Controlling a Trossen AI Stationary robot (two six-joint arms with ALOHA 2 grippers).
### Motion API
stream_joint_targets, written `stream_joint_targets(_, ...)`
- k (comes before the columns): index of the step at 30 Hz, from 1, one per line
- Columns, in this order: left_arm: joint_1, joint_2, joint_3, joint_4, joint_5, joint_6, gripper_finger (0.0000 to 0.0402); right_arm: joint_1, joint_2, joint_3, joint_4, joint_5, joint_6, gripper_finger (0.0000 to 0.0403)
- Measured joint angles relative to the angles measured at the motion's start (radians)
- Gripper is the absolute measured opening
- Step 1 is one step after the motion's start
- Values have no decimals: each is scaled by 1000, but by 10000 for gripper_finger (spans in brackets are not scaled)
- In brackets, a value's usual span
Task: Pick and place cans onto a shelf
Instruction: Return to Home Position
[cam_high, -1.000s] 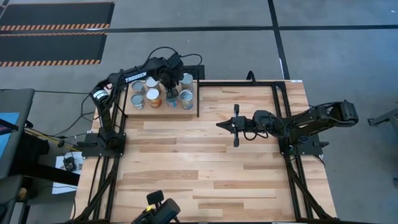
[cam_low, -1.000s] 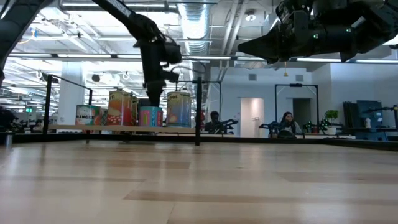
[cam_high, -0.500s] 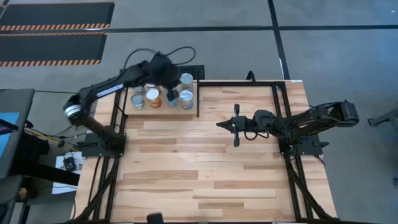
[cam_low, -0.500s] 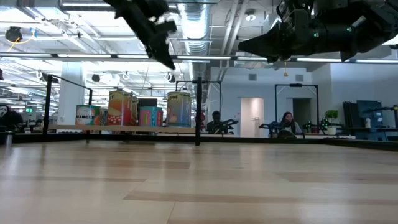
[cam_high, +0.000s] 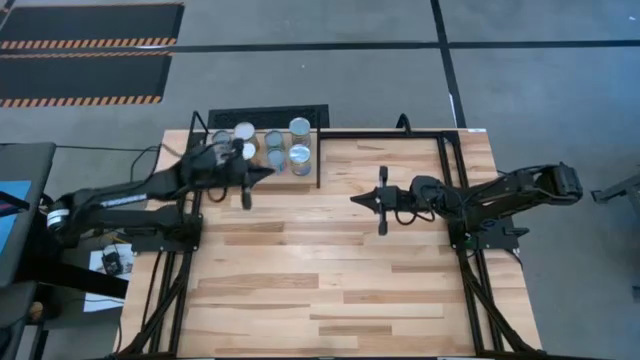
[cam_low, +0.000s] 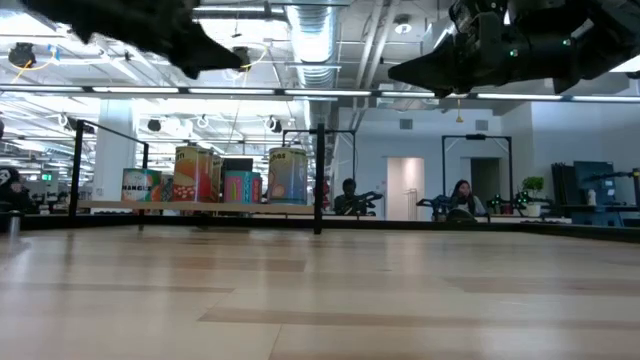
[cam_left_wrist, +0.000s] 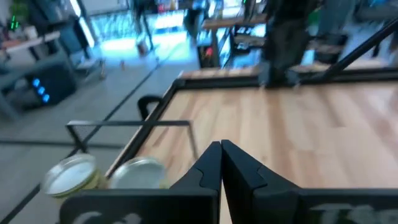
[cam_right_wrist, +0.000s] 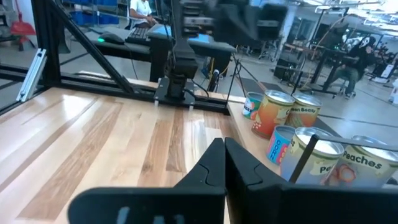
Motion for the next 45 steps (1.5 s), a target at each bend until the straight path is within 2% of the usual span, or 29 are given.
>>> stream_joint_targets(6,-83,-192,-163,76,-49,-62,0,-3,-98,0,-136,11,0,8)
stream_joint_targets(14,-150,-373,-307,84,-72,-110,0,-32,-222,-2,-333,24,0,6)
stream_joint_targets(21,-201,-561,-437,82,-102,-172,0,-74,-330,-140,-250,21,25,5)
stream_joint_targets(27,-233,-728,-486,56,-105,-176,0,-84,-492,-260,-238,21,53,5)
stream_joint_targets(30,-250,-796,-491,-15,-126,-176,0,-84,-599,-312,-247,22,58,5)
stream_joint_targets(35,-273,-794,-492,-84,-223,-167,0,-84,-780,-386,-317,30,81,5)
stream_joint_targets(38,-283,-799,-498,-99,-262,-172,0,-83,-887,-392,-431,73,90,5)
stream_joint_targets(42,-287,-790,-544,-3,-252,-184,0,-83,-1037,-392,-586,130,90,7)
stream_joint_targets(45,-288,-790,-544,4,-266,-175,0,-83,-1160,-392,-682,134,94,7)
